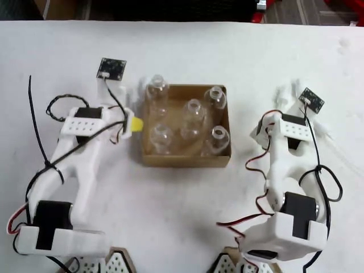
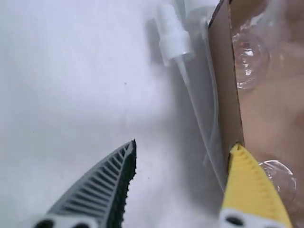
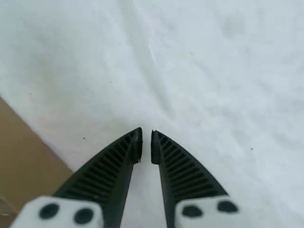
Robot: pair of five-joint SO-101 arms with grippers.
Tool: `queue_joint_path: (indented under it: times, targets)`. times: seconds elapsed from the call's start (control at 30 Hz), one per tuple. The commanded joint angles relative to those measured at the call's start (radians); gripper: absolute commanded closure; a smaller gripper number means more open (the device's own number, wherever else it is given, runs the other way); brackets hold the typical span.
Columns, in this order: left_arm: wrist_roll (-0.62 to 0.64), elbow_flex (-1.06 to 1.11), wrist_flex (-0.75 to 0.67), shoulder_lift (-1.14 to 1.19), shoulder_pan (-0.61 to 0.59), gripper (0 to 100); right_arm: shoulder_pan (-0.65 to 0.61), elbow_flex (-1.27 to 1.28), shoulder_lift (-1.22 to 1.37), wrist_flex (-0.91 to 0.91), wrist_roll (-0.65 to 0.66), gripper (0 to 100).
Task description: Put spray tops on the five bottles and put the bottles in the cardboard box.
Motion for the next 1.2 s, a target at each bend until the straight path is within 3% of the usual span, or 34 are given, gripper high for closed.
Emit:
queue_joint_path:
  times: [0.0, 0.3, 0.6, 0.73, 0.97, 1.17]
  targets:
    - [0.015, -0.021, -0.029, 0.027, 0.018, 71, 0.004, -0.026, -0.005, -0.012, 0.009, 97.8]
    - [0.017, -0.207, 0.072, 0.246, 0.019, 71, 0.004, -0.026, -0.005, -0.012, 0.009, 97.8]
    - [0.026, -0.215, -0.017, 0.252, 0.056, 71, 0.004, -0.026, -0.005, -0.012, 0.011, 97.8]
    - [0.091, -0.229, -0.020, 0.275, 0.050, 75, 0.004, -0.026, -0.005, -0.012, 0.040, 98.0]
    - [0.098, -0.419, 0.130, 0.409, 0.048, 77, 0.002, -0.026, -0.005, -0.012, 0.100, 98.1]
    - [0.092, -0.583, 0.247, 0.524, 0.050, 89, 0.002, -0.026, -0.005, -0.012, 0.103, 98.1]
